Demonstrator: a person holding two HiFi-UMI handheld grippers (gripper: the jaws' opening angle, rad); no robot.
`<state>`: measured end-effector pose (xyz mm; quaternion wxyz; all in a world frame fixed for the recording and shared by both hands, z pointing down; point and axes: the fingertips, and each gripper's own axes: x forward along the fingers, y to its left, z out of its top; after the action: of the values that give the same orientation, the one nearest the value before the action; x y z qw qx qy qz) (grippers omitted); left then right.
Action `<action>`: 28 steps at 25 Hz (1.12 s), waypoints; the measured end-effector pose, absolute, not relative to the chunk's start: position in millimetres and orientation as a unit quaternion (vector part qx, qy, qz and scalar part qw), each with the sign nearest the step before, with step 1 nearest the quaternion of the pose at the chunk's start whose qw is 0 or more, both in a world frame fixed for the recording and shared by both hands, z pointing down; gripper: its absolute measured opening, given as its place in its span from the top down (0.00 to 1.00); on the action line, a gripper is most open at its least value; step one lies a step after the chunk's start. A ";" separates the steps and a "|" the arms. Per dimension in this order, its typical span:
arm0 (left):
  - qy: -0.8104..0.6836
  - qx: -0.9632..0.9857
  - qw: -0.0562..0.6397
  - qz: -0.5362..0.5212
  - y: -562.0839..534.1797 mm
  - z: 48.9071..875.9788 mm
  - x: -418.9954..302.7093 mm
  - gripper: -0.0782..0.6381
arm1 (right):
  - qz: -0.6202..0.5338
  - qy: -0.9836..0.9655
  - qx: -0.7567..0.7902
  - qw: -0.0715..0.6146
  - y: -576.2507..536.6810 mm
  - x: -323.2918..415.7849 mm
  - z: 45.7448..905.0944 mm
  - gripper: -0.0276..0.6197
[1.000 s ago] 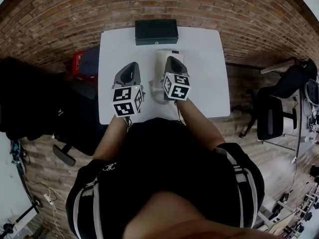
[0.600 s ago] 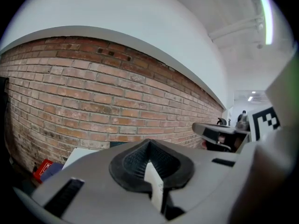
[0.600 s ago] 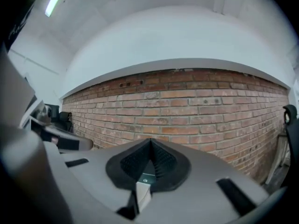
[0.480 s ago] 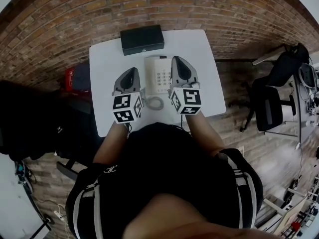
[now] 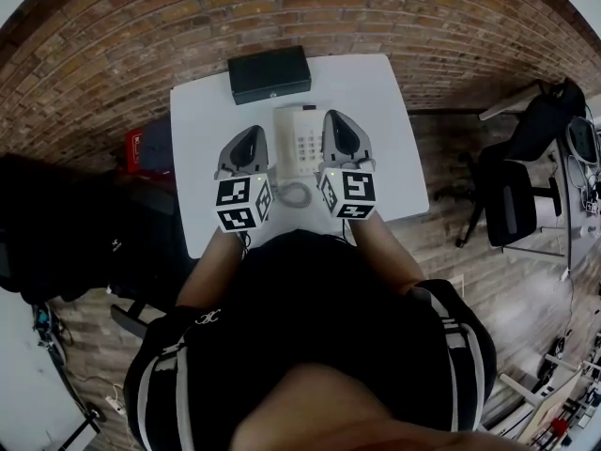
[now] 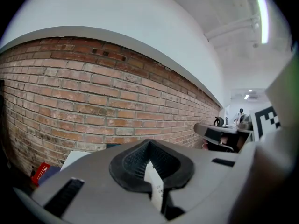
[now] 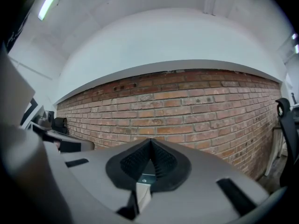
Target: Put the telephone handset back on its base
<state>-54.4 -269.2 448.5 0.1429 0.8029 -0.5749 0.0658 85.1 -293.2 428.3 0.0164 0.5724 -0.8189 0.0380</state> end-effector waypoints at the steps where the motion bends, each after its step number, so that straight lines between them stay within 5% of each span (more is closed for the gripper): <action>1: -0.576 0.802 0.143 0.066 -269.0 448.2 -55.2 0.90 | 0.039 -0.819 0.572 0.017 -293.4 83.5 428.5 0.96; 28: -0.595 0.787 0.151 0.063 -272.7 452.9 -88.8 0.90 | 0.061 -0.837 0.544 0.022 -303.6 44.7 439.7 0.96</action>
<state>-88.8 -272.7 452.9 0.1508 0.7867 -0.5953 0.0632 44.7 -303.6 439.7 0.0224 0.5436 -0.8368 0.0611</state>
